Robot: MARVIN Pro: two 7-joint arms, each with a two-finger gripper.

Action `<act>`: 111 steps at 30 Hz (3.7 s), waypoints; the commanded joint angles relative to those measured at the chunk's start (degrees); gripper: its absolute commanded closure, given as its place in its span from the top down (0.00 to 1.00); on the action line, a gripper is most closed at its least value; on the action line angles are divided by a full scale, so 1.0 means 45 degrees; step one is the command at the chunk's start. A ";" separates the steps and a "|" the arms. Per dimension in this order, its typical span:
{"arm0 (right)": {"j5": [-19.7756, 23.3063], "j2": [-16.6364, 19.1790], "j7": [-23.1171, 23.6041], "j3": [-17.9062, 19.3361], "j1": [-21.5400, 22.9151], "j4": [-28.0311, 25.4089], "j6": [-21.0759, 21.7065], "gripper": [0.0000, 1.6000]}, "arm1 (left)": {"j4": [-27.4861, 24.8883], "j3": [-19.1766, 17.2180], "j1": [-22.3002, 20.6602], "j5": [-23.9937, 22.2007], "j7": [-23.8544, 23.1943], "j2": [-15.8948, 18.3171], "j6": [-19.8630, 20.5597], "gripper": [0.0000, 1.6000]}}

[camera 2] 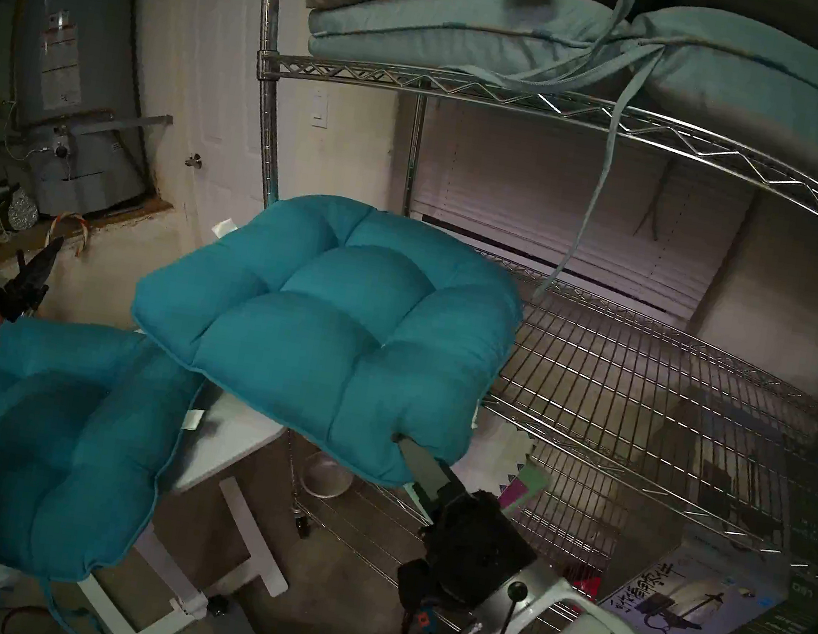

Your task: Take cushion off the shelf

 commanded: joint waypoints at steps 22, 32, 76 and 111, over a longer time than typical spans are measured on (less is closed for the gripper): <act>-0.0040 -0.0119 -0.0267 0.0151 0.0137 -0.0372 0.0137 0.00 | 0.0470 -0.0115 -0.0305 0.0781 0.0509 -0.0770 -0.0969 1.00; -0.0143 -0.0131 -0.0316 0.0133 0.0129 -0.0372 0.0136 0.00 | 0.1352 0.0192 -0.0816 0.2666 0.1251 -0.1220 -0.1418 1.00; -0.0380 -0.0193 -0.0658 0.0455 -0.0256 -0.0372 0.0283 0.00 | 0.4713 0.3254 -0.3531 1.0167 0.5785 0.0345 -0.1367 1.00; -0.0210 -0.0156 -0.0684 0.0599 -0.0418 -0.0372 0.0189 0.00 | 0.6248 0.5660 -0.5648 1.4340 1.0713 0.1745 0.0212 1.00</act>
